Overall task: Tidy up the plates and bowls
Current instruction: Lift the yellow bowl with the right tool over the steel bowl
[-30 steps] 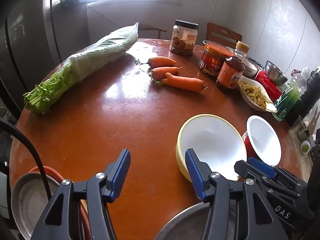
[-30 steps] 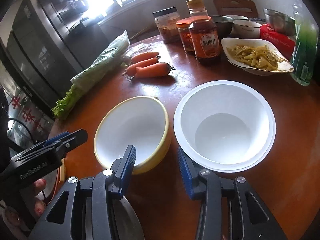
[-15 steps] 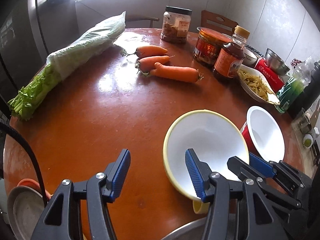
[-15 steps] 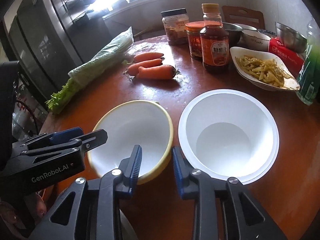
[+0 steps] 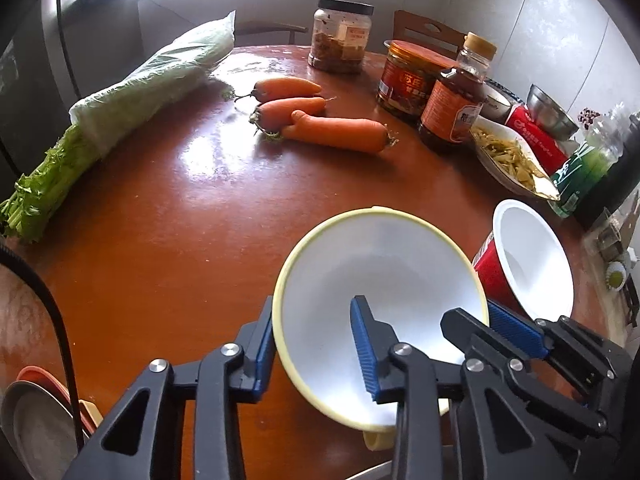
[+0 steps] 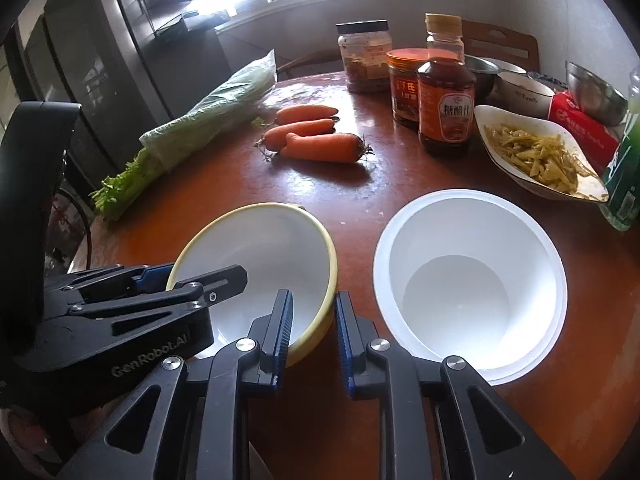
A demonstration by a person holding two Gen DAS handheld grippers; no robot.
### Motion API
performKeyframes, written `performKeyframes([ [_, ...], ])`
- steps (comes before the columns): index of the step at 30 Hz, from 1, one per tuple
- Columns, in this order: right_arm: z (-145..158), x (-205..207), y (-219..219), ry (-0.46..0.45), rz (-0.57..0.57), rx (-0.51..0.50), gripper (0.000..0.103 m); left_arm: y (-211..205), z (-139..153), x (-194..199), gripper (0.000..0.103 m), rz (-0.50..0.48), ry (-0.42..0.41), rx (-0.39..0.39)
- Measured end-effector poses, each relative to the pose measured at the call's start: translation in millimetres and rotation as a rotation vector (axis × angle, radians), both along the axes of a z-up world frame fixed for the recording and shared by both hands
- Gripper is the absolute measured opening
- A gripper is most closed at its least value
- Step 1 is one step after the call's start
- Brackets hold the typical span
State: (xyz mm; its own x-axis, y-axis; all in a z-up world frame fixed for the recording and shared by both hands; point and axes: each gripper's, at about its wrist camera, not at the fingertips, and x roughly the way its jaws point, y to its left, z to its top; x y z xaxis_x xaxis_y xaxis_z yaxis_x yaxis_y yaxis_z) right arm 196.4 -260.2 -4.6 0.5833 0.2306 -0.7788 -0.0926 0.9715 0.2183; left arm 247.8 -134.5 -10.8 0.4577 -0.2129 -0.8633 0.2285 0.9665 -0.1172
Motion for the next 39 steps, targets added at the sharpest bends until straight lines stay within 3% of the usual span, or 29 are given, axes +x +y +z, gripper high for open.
performKeyframes([
  [7,8,1,7,-0.034,0.012,-0.009,0.022,11,10,-3,0.036,0.030,-0.036,-0.023],
  [22,61,-21,28,-0.172,0.060,-0.016,0.022,37,68,-41,0.036,0.068,-0.199,-0.051],
  [39,76,-81,37,-0.222,0.096,-0.031,0.022,41,83,-109,0.036,0.076,-0.252,-0.047],
])
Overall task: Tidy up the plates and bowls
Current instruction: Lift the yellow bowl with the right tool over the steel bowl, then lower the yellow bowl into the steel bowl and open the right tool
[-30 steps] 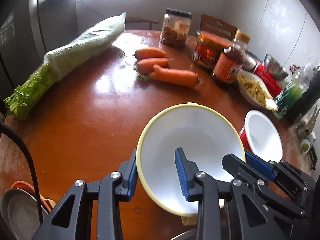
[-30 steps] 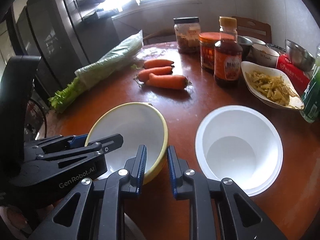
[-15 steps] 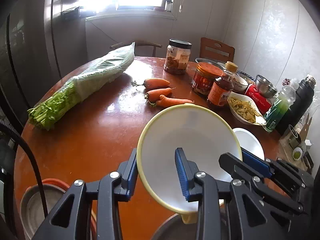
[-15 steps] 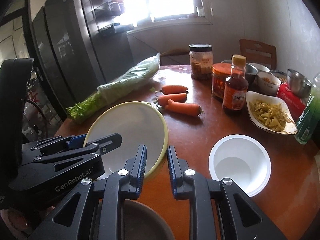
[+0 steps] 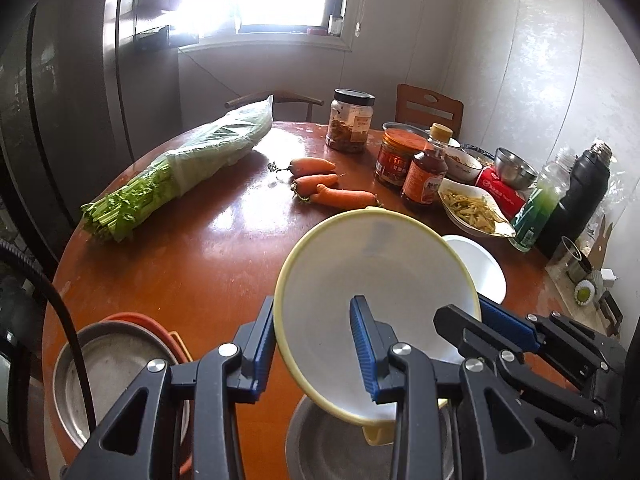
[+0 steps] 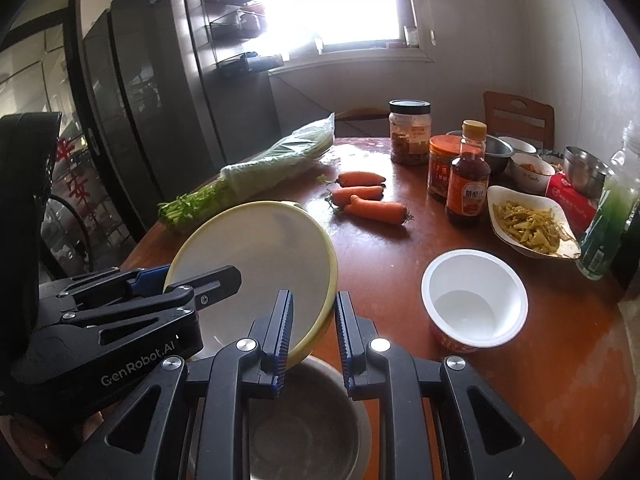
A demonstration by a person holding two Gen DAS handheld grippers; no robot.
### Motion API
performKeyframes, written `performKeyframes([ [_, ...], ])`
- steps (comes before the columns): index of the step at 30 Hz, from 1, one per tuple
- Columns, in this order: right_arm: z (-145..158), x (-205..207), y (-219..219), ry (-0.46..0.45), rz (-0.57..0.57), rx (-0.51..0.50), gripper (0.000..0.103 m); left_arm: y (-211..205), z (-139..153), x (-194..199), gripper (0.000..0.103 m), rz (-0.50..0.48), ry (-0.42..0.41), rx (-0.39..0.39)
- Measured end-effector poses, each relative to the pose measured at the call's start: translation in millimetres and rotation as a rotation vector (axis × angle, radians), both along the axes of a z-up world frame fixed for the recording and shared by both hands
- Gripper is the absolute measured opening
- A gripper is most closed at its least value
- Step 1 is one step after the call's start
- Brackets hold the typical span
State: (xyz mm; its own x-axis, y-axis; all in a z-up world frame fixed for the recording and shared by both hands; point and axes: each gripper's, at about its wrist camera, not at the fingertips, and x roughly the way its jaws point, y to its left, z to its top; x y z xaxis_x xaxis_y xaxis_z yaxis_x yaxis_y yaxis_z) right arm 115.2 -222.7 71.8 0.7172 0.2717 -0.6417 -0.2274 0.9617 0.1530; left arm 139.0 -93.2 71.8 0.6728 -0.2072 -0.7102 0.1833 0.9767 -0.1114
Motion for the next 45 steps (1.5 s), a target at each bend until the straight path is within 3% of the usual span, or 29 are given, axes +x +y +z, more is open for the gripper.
performKeyframes([
  [16,-11,-43,-7,-0.015,0.019,0.002,0.022,-6,-11,-42,0.036,0.007,-0.022,0.021],
  [32,-49,-58,-15,0.010,0.026,-0.030,0.022,-21,-51,-57,0.036,0.003,-0.001,0.065],
  [45,-66,-61,-20,0.029,0.030,-0.036,0.022,-29,-64,-64,0.036,0.002,0.003,0.090],
])
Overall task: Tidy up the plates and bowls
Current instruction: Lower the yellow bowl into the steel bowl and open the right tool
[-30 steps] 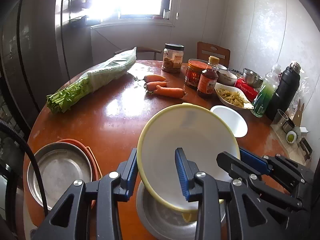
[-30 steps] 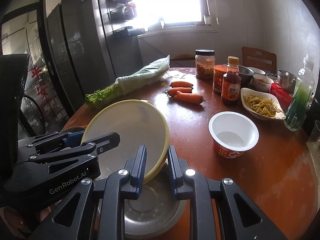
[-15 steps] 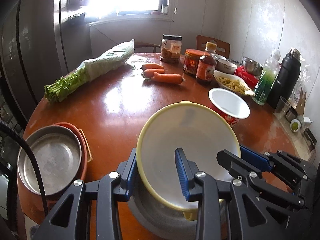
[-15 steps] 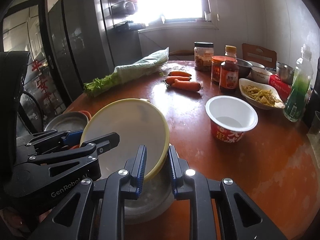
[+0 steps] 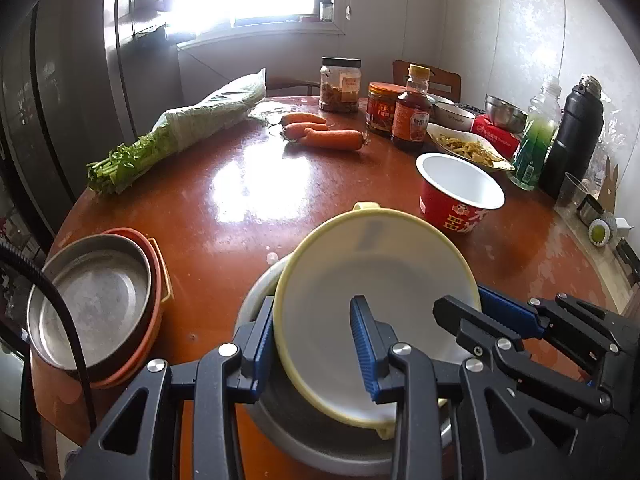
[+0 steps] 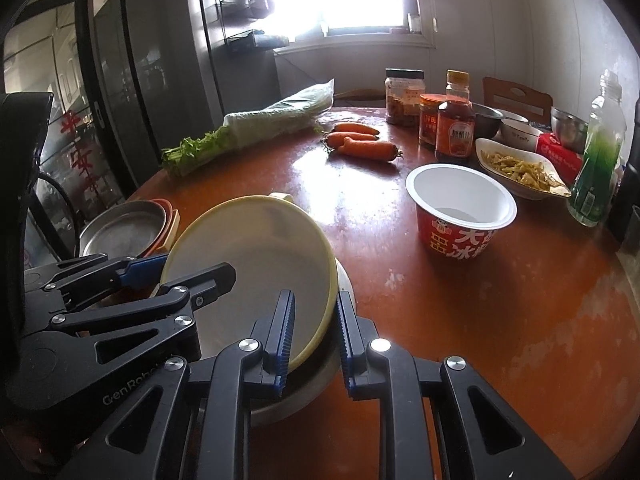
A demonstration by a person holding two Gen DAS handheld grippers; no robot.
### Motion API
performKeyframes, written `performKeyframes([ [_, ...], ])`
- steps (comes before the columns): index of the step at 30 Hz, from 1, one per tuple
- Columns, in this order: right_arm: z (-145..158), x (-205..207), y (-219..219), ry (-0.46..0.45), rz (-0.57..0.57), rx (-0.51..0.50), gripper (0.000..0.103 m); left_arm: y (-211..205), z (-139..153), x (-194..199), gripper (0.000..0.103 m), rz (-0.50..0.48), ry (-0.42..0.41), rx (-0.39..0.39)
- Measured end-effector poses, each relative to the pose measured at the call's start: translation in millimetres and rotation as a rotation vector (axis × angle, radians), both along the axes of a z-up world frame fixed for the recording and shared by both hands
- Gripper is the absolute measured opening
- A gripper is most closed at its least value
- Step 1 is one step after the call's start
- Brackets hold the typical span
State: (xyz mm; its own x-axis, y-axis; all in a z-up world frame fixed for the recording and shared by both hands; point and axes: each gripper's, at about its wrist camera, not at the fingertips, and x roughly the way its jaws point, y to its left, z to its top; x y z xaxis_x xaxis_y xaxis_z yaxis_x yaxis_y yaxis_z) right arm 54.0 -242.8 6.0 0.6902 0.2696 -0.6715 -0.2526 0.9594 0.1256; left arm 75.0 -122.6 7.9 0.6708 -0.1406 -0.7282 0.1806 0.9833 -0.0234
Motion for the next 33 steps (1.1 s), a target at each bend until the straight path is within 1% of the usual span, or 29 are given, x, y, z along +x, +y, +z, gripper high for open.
performKeyframes([
  [6,-2,-4,1,-0.021,-0.003,-0.019,0.022,-1,-3,-2,0.036,0.008,-0.007,0.018],
  [11,-2,-7,2,-0.035,0.001,-0.044,0.022,2,-4,-4,0.036,0.010,-0.006,0.012],
  [19,-2,-8,6,-0.042,0.003,-0.054,0.022,4,-8,-6,0.037,0.015,0.004,0.009],
  [28,-1,-7,4,-0.033,0.005,-0.047,0.022,10,-6,-7,0.039,0.015,0.002,-0.007],
  [33,0,-6,3,-0.023,0.008,-0.035,0.025,10,-3,-8,0.040,0.016,-0.002,-0.016],
])
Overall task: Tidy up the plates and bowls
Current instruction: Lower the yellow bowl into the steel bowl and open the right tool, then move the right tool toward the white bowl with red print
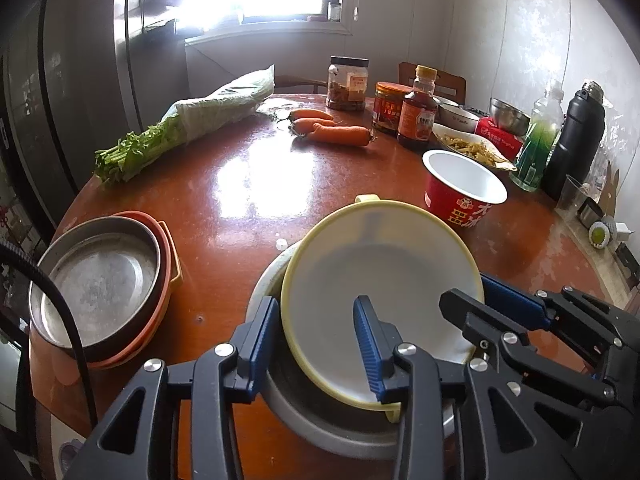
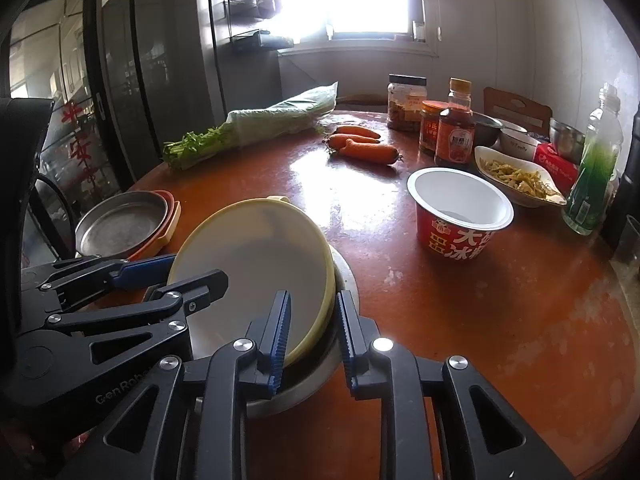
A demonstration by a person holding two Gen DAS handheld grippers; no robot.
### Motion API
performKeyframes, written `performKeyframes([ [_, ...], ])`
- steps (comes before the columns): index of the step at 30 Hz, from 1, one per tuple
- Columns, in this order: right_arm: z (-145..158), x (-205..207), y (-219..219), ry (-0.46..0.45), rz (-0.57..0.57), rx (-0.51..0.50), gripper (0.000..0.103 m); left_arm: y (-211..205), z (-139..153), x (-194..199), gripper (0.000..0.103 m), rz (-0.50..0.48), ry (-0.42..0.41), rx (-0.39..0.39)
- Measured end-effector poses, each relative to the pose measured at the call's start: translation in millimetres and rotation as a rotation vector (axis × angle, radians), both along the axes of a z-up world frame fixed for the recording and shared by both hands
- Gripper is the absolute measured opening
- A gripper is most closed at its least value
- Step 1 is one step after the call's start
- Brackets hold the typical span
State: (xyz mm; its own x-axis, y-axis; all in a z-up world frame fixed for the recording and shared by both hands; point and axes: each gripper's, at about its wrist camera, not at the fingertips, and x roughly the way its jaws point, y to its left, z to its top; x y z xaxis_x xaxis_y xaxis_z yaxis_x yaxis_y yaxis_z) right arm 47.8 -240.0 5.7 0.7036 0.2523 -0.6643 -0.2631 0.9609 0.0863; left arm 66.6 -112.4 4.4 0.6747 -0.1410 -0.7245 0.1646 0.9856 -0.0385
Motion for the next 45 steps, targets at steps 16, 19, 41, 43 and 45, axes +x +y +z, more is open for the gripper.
performKeyframes([
  [16,5,-1,-10,0.000,-0.014,0.054,0.032,2,15,-8,0.056,0.024,-0.046,0.014],
  [19,7,-1,-15,-0.003,-0.016,0.068,0.033,0,19,-10,0.058,0.025,-0.057,0.019],
  [41,50,27,-79,-0.027,-0.089,0.157,0.049,-47,75,23,0.066,-0.002,-0.110,0.004],
  [43,54,32,-85,-0.028,-0.091,0.160,0.049,-51,80,27,0.067,-0.002,-0.116,0.001],
  [45,57,36,-89,-0.029,-0.095,0.156,0.049,-54,83,31,0.067,-0.001,-0.117,0.000],
])
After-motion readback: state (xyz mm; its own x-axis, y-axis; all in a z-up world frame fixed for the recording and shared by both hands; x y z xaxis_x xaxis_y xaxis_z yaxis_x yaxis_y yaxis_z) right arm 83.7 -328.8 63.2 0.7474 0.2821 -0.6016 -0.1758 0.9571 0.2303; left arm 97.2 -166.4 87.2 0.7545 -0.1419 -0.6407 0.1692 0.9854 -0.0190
